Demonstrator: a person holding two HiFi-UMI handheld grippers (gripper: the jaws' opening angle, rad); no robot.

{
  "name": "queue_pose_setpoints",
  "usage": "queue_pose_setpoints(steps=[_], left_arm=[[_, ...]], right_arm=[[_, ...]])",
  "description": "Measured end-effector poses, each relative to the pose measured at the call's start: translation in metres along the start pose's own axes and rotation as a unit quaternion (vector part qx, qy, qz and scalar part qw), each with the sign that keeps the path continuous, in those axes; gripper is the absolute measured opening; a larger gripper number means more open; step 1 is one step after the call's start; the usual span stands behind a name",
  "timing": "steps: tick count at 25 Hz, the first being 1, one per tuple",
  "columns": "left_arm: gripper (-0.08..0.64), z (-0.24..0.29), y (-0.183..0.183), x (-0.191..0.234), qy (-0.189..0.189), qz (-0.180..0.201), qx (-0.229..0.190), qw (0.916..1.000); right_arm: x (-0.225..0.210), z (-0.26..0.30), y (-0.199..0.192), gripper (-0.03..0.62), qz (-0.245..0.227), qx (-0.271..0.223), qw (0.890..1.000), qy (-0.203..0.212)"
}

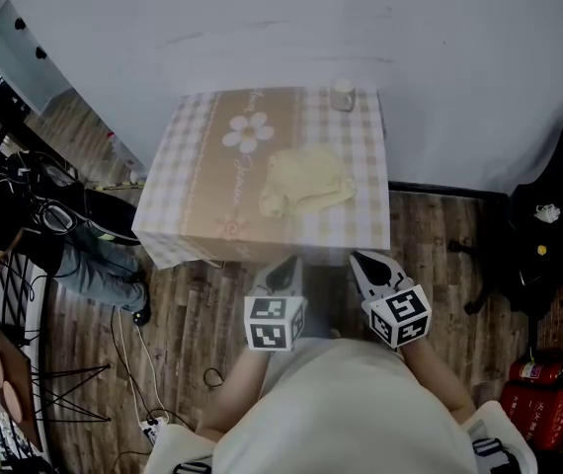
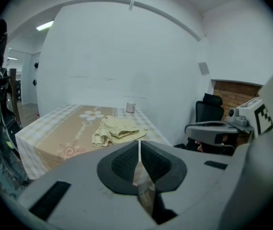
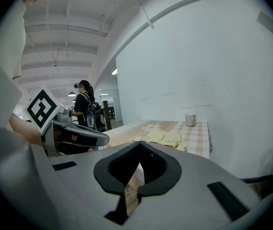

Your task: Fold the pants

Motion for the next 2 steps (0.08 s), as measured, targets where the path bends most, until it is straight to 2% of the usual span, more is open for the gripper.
queue_pose_setpoints(steps=[2], left_arm=[[0.014, 0.0006, 0.0004, 0.0010, -0.001, -0.001, 0.000, 1.0000]], right_arm=[[-0.0019, 0.0014, 0.0010, 0.000, 0.001, -0.002, 1.000, -0.005]])
Point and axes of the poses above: the fingertips, and each gripper's own axes: z forward along the fingers, x to its left, y out of its top, the point moved 3 cm from there along -z, backward along the fingers, and after that the axes turned 6 degrees about z, right-handed, at the moved point
